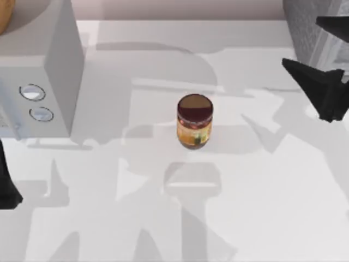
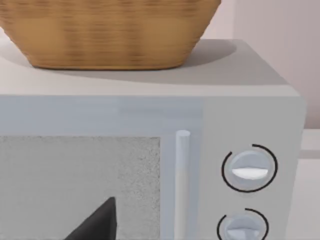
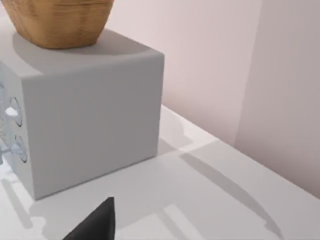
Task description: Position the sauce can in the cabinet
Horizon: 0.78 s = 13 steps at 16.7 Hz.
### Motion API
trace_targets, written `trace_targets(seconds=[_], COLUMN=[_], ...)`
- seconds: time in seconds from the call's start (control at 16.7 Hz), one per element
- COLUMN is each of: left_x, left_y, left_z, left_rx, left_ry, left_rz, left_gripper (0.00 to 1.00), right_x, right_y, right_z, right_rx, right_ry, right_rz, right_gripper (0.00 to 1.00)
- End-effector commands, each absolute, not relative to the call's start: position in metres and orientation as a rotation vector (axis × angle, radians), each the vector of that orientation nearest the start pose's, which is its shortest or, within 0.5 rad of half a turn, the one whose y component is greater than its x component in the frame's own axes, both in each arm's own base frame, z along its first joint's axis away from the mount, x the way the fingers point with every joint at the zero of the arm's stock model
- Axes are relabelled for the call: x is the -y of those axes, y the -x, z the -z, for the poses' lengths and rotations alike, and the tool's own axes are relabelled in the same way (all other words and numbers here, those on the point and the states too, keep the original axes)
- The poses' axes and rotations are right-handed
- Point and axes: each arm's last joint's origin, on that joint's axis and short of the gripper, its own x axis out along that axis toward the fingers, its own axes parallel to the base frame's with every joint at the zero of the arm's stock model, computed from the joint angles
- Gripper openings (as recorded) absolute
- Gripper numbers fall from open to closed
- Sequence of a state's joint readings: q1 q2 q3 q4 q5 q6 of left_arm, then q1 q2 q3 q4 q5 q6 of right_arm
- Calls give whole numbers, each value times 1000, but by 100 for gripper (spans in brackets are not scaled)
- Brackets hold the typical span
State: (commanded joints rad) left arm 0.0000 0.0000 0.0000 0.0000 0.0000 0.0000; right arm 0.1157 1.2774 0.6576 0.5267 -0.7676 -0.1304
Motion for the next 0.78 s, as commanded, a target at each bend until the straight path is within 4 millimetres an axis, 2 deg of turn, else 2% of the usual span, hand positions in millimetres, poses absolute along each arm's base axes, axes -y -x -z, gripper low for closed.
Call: trace_targets(seconds=[0.18, 0.42, 0.6, 0.78], left_x=[1, 1, 1, 1], left_y=[-106, -106, -106, -106], left_z=[-160, -160, -160, -160], left_rx=[0, 0, 0, 0], left_ry=[0, 0, 0, 0], left_rz=[0, 0, 0, 0], left_gripper=[100, 100, 100, 100], right_x=[-71, -93, -106, -115], right_y=[-321, -375, -397, -406], right_z=[-220, -153, -97, -51], right_rx=[-55, -74, -82, -83], right_ry=[118, 116, 102, 87], right_rz=[-1079, -1293, -1421, -1510], right_gripper=[100, 100, 100, 100])
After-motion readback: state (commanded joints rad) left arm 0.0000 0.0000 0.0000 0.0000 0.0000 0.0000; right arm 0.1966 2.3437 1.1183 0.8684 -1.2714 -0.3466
